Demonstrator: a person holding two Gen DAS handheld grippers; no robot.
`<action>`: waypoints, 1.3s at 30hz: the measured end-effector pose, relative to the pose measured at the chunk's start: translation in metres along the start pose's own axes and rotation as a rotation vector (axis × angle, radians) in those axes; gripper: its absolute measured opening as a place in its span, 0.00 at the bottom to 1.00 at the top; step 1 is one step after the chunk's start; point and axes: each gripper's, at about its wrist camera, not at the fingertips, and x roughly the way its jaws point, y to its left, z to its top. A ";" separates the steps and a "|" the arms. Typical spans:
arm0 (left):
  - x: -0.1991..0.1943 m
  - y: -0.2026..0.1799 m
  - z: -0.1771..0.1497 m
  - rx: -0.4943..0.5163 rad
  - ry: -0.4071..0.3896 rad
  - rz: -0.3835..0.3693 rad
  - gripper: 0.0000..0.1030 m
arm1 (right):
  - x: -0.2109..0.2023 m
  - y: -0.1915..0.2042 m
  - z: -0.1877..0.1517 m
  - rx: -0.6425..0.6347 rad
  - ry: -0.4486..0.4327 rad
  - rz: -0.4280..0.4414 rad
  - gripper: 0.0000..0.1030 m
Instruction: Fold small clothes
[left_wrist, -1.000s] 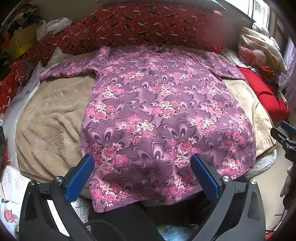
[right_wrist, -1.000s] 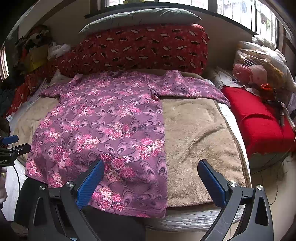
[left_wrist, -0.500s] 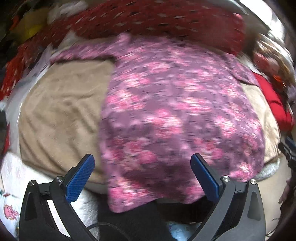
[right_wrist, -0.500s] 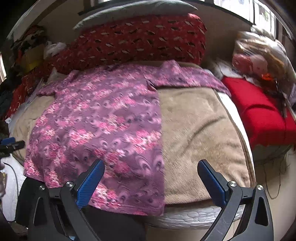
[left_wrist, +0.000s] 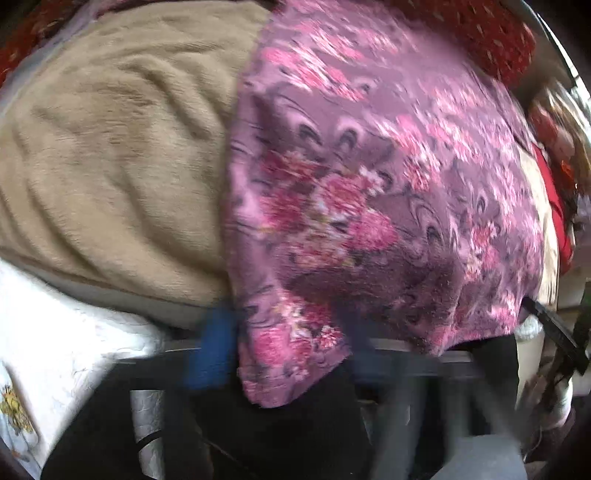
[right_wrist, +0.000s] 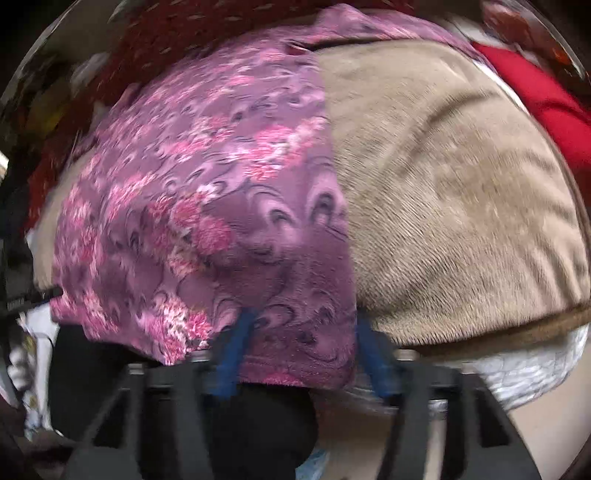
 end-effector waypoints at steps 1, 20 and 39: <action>0.001 -0.005 0.002 0.011 0.017 0.005 0.02 | -0.003 0.001 0.001 -0.008 -0.003 0.030 0.06; -0.086 -0.040 0.032 0.091 -0.192 -0.067 0.22 | -0.059 -0.027 0.025 0.062 -0.157 0.100 0.23; 0.001 -0.108 0.125 0.154 -0.061 -0.059 0.50 | -0.051 -0.227 0.173 0.649 -0.433 0.144 0.58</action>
